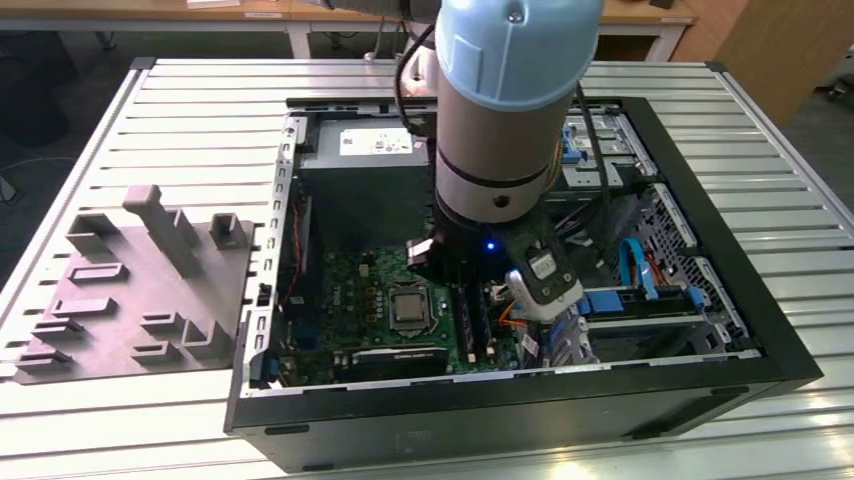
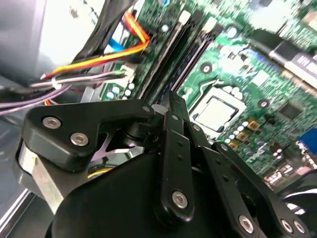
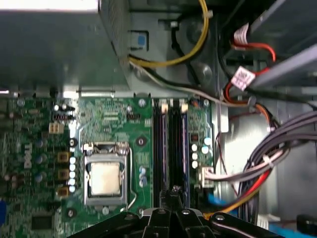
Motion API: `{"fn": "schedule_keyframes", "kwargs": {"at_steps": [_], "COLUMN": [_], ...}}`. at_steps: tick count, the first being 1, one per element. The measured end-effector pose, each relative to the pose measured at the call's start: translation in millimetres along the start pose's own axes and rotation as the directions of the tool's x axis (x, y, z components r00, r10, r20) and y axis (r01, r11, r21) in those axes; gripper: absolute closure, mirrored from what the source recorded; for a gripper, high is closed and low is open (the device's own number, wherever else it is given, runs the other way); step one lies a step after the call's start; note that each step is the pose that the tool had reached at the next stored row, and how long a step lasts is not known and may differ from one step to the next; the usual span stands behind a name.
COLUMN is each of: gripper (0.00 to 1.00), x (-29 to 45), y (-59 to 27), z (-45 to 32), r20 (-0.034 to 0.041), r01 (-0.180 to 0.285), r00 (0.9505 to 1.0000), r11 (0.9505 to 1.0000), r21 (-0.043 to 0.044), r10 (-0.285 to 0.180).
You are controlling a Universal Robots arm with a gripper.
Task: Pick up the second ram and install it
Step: 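Press down the second ram until it locks into place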
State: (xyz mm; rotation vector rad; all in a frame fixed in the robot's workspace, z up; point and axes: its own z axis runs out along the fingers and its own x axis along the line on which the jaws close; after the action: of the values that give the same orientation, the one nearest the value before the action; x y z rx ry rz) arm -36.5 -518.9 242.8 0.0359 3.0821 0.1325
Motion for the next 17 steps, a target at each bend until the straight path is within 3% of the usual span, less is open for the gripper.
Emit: {"fn": "schedule_keyframes", "kwargs": {"at_steps": [5, 17], "gripper": [0.90, 0.90], "x": [-0.3, -0.3], "y": [-10.8, -27.4], "z": [-0.7, 3.8], "r20": [-0.0002, -0.0033], "r01": [-0.005, -0.024], "r00": [1.0000, 0.9997], "r11": [1.0000, 0.9997], "r21": [0.0004, 0.0015], "r10": [0.005, 0.024]}}
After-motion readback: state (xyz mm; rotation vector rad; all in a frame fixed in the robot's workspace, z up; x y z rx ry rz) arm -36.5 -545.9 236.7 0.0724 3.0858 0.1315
